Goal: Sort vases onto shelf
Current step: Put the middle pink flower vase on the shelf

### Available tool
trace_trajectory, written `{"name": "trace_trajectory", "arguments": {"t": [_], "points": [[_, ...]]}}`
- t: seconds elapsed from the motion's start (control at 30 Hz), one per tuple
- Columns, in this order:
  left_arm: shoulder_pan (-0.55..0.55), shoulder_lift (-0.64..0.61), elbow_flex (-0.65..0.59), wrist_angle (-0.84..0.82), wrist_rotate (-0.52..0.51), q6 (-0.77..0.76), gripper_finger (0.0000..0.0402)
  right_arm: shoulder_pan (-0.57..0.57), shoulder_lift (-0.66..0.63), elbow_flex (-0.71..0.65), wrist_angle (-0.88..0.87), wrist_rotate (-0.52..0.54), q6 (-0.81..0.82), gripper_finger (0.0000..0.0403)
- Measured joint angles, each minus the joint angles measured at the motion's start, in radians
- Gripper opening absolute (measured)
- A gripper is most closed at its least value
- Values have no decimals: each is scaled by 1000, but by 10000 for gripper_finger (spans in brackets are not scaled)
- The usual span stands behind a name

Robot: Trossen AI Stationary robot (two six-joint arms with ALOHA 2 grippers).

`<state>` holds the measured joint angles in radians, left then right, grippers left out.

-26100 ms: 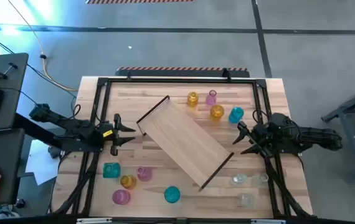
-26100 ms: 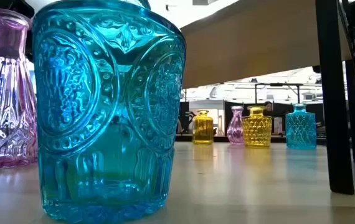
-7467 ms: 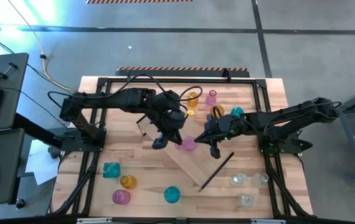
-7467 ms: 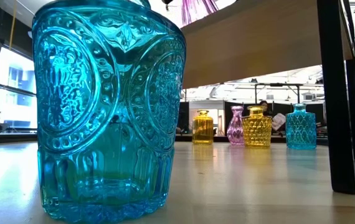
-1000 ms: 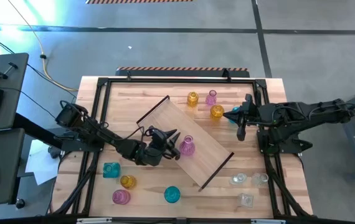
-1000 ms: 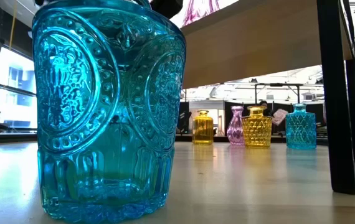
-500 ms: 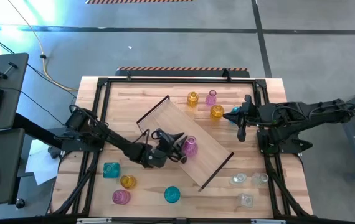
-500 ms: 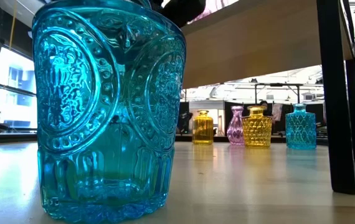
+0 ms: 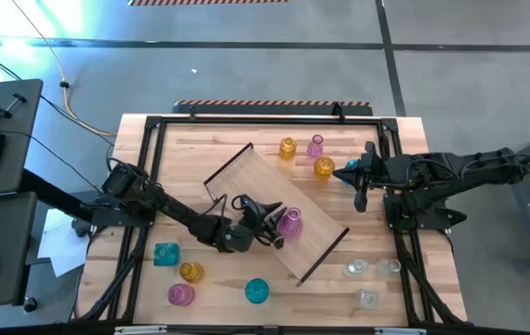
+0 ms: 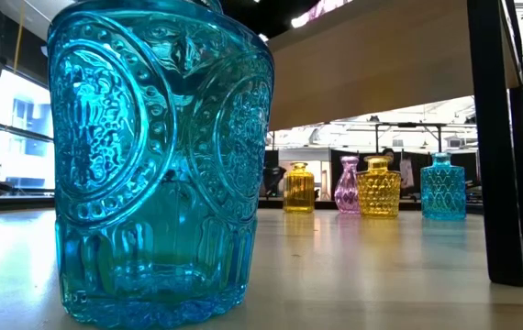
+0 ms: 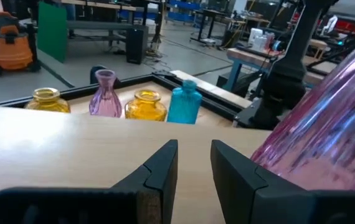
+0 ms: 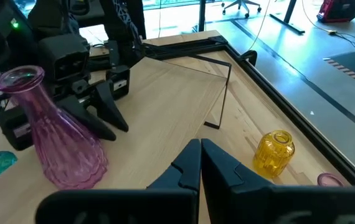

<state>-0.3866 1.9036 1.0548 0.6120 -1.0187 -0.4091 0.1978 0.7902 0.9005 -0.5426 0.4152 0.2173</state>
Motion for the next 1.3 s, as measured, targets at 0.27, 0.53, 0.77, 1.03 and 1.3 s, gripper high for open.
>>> {"name": "trace_trajectory", "arguments": {"t": [0.27,0.53,0.77,1.03,1.3], "points": [[7,61,73,-1,38,33,87,14,0,0,0,0,1,0],[23,119,159,-2,105,68,87,69,0,0,0,29,10,0],[42,132,189,2,138,79,87,111,0,0,0,49,19,0],[62,132,187,19,153,80,87,145,0,0,-8,74,37,0],[65,132,187,23,153,74,87,163,0,0,-23,99,48,0]]}}
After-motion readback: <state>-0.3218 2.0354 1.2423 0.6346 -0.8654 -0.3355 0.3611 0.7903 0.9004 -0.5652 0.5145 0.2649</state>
